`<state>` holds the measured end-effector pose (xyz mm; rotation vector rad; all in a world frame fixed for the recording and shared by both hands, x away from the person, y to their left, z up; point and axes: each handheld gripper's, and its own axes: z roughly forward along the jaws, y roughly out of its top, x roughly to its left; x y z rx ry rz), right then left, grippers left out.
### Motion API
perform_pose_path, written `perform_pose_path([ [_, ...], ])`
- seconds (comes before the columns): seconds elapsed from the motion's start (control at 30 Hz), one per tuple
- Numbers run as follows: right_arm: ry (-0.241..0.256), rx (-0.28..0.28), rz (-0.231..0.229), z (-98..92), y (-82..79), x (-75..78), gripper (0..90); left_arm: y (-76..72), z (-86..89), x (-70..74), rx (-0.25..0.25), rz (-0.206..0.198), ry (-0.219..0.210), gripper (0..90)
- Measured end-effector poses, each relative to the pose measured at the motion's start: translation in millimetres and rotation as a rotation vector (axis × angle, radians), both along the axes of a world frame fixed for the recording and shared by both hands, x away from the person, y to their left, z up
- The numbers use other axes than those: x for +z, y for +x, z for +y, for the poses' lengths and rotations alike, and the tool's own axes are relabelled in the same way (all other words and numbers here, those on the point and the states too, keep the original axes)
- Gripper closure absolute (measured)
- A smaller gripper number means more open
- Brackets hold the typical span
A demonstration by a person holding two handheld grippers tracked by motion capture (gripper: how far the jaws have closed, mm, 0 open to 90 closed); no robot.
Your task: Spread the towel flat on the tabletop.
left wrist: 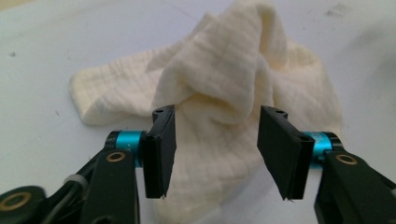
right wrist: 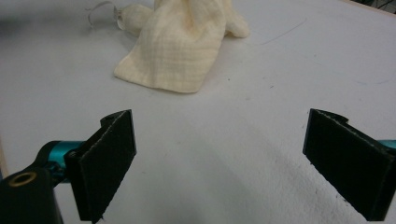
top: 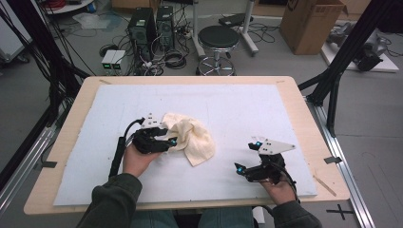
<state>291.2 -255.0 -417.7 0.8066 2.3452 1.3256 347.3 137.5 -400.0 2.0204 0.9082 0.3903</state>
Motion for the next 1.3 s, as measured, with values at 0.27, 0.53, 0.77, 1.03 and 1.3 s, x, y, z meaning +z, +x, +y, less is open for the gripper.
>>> perform_pose_path([
  [0.27, -0.005, 0.008, 0.005, 1.0, -0.1, -0.7, 8.8, 5.2, 7.2, -21.8, -0.001, 0.056, 0.057, 58.1],
  [0.53, 0.002, 0.022, 0.016, 5.0, 1.0, -0.8, 8.8, 11.3, 9.3, -34.4, -0.008, 0.111, 0.097, 61.0],
  [0.77, 0.003, 0.107, 0.041, 32.8, 5.5, 6.2, 20.4, 11.2, 9.2, -36.5, -0.002, 0.097, 0.117, 71.0],
  [1.03, -0.022, 0.186, 0.074, 77.0, 23.2, 3.9, 36.0, 10.1, 8.2, -37.4, 0.006, 0.08, 0.122, 72.7],
  [1.3, -0.071, 0.23, 0.121, 112.8, 36.4, -8.2, 48.8, 9.1, 9.1, -38.3, -0.003, 0.065, 0.128, 75.3],
])
